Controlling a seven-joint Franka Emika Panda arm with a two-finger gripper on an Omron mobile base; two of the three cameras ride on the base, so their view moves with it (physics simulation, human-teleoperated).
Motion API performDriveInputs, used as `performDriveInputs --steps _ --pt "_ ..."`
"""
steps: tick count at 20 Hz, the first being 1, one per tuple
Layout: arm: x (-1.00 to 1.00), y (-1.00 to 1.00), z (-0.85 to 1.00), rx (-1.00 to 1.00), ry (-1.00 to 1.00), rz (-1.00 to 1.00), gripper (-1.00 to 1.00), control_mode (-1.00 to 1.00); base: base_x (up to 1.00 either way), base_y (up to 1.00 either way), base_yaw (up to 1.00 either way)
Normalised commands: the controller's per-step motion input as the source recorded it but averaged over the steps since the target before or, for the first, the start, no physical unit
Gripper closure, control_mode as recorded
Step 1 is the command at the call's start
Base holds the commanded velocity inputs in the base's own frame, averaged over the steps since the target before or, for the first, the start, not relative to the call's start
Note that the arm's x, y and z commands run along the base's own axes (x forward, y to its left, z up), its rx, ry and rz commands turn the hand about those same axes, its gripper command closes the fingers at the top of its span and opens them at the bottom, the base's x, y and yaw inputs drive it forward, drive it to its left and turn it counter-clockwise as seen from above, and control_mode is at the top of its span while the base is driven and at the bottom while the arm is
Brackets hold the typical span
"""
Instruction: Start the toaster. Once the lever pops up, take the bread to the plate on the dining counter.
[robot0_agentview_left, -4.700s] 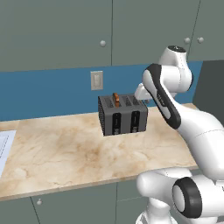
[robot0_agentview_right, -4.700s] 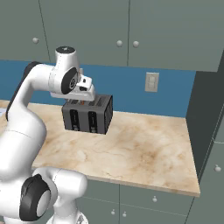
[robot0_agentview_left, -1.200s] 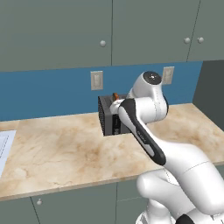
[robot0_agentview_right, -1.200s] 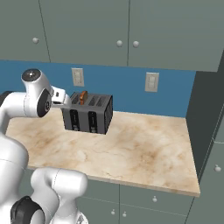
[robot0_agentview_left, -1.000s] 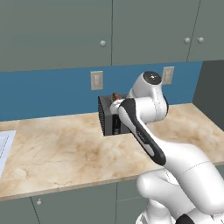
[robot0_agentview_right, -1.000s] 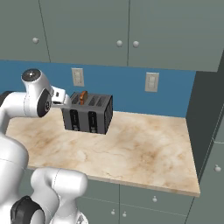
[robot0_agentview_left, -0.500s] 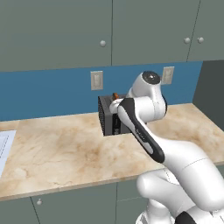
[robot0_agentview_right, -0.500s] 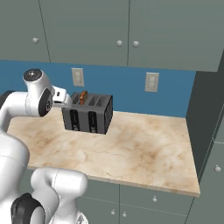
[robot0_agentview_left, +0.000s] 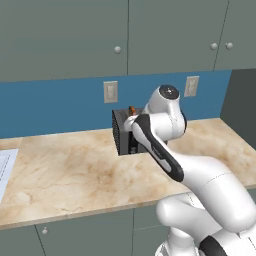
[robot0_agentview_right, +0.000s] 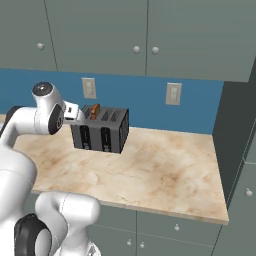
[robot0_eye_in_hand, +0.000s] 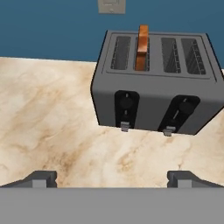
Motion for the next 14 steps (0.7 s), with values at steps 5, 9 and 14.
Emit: performDriveInputs --steps 5,9,14 --pt "0.19 0.0 -0.29 0.0 0.0 0.0 -1.0 -1.0 0.0 0.0 0.0" --pt "0.19 0.0 -0.23 0.0 0.0 0.0 -1.0 -1.0 0.0 0.0 0.0" --pt "0.19 0.0 -0.16 0.0 0.0 0.0 -1.0 -1.0 0.0 0.0 0.0"
